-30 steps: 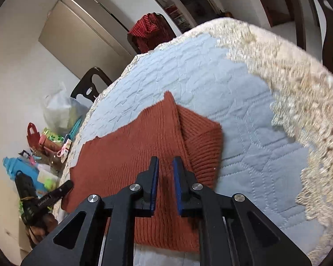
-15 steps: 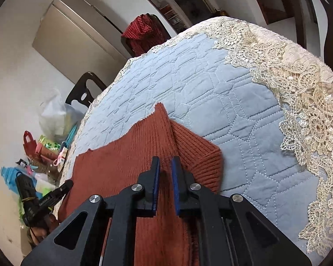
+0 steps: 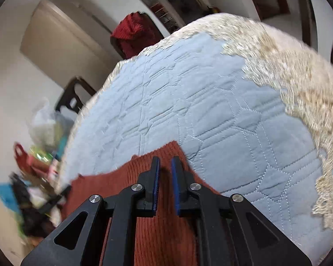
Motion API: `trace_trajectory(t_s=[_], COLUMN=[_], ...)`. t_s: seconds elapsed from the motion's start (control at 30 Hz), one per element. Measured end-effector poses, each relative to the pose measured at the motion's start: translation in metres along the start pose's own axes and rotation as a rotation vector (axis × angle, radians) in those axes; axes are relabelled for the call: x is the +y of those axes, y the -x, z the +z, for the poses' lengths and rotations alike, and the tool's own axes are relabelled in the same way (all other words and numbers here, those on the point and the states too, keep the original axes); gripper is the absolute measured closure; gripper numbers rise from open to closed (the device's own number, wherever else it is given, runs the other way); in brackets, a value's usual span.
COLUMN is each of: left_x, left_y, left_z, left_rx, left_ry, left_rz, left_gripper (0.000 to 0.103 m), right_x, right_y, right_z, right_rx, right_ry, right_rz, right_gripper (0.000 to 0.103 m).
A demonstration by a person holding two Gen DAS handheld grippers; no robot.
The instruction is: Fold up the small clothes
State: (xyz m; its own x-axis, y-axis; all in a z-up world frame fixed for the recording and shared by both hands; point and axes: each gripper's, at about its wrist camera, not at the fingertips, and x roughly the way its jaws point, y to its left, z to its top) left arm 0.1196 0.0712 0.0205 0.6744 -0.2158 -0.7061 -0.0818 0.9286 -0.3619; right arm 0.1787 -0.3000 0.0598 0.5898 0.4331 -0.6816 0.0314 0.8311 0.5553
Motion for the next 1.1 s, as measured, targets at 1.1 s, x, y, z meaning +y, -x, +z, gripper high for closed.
trace_trajectory(t_s=[1.1], left_x=[-0.042], left_y=[0.038], left_z=[-0.044], left_rx=[-0.005], left_ry=[-0.143], left_rz=[-0.055], left_gripper=[0.076], right_x=[0.047], right_y=[0.017], right_z=[-0.065], right_rx=[0.078], right_ry=[0.236], right_rz=[0.018], right_gripper=[0.099])
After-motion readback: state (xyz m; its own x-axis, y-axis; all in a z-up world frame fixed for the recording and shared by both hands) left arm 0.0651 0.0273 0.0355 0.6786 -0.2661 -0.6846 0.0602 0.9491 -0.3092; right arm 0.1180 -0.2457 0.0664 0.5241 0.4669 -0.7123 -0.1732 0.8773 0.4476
